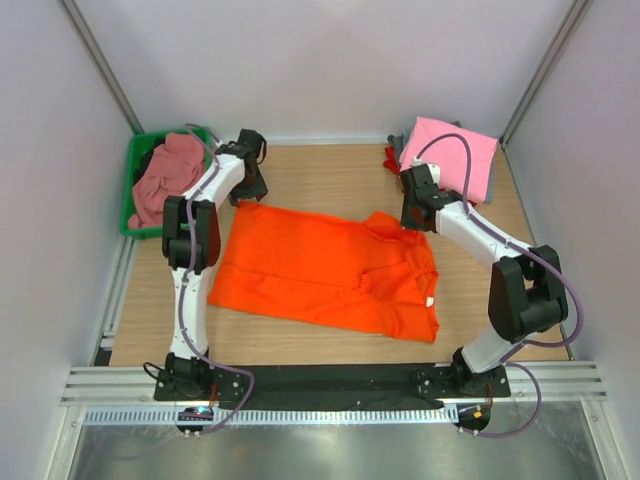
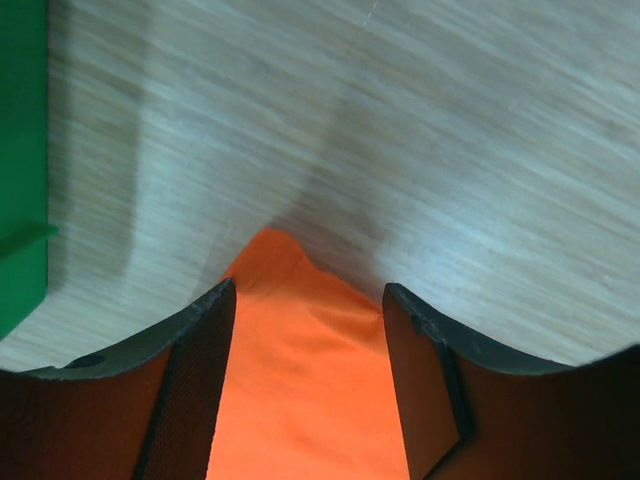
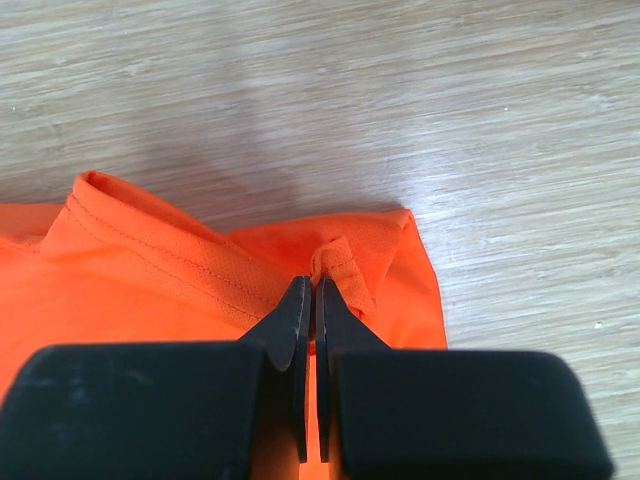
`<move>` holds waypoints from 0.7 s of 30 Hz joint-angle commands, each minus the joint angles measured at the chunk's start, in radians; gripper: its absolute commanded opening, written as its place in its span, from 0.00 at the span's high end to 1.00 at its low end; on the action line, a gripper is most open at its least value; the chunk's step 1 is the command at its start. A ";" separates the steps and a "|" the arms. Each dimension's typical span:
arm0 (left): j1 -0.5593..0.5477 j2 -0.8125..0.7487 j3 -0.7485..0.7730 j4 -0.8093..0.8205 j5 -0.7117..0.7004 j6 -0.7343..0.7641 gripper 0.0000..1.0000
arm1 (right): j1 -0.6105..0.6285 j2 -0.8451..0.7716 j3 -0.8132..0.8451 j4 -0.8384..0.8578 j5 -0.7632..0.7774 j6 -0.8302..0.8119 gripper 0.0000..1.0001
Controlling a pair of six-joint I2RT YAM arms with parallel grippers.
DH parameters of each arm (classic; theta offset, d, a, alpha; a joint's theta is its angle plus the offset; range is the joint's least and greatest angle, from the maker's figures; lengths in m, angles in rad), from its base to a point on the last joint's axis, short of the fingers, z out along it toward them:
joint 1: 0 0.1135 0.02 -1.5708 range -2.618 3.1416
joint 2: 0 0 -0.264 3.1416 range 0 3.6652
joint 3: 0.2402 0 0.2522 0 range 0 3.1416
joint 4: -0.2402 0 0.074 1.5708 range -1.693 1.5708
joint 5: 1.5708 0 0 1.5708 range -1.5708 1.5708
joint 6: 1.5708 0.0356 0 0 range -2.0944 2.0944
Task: Fold and stack the t-shirts
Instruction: Fold the tshirt
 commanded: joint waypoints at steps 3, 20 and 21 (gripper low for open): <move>0.009 0.054 0.089 -0.001 -0.032 0.027 0.42 | 0.002 -0.055 -0.022 0.031 -0.002 -0.011 0.99; 0.011 0.039 0.099 -0.027 -0.075 0.049 1.00 | 0.000 -0.042 -0.010 0.036 0.000 -0.015 0.99; 0.011 0.018 0.089 -0.040 -0.077 0.053 1.00 | 0.002 -0.041 0.002 0.033 0.000 -0.017 0.99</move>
